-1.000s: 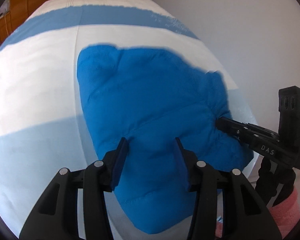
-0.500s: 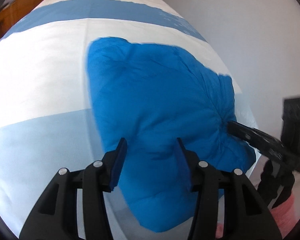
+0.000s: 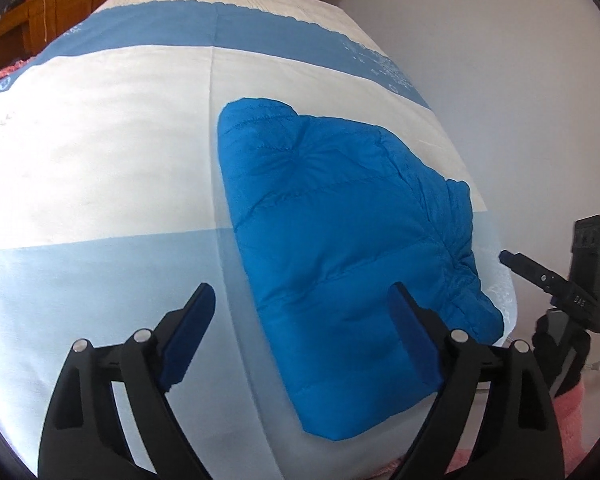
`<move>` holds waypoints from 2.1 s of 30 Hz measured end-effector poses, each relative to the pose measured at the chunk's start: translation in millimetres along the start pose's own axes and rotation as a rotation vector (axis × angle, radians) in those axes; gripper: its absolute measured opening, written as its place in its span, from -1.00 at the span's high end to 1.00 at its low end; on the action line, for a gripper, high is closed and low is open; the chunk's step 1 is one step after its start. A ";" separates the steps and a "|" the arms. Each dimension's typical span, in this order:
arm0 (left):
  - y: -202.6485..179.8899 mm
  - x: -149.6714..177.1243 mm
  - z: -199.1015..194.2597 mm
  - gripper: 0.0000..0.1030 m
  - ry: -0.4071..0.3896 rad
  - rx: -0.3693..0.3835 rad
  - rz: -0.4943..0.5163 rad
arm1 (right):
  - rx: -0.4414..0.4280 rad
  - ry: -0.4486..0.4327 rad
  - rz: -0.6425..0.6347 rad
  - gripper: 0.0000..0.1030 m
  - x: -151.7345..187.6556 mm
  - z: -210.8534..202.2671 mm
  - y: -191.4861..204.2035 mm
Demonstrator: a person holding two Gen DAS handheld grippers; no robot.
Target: Fold large clothes
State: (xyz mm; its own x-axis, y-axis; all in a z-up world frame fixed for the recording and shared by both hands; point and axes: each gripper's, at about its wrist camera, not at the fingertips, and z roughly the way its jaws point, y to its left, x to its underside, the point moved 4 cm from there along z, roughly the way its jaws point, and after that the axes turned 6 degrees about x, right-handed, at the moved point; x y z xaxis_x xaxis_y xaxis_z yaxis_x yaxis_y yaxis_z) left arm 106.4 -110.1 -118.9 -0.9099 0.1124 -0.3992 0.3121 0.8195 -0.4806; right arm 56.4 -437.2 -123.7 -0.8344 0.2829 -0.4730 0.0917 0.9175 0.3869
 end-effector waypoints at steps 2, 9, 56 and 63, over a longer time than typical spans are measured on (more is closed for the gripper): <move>-0.5 1.4 2.9 -0.70 0.009 0.010 0.004 | -0.040 0.019 0.020 -0.91 2.1 5.9 -4.8; 2.2 8.6 19.4 -0.72 0.069 0.053 -0.001 | -0.210 0.101 0.119 -0.92 7.9 31.2 -29.7; -10.1 6.2 61.0 -0.42 0.040 0.211 0.020 | -0.533 0.274 0.172 -0.55 9.8 121.7 -15.6; -20.2 1.3 24.9 -0.40 -0.030 0.205 0.071 | -0.531 0.210 0.109 -0.47 2.5 99.6 4.5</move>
State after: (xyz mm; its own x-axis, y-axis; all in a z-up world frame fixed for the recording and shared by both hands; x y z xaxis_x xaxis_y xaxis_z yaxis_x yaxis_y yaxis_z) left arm 105.7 -140.5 -129.1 -0.8761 0.1466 -0.4593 0.4270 0.6785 -0.5978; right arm 108.8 -404.6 -202.1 -0.9305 0.2563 -0.2618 -0.0568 0.6050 0.7942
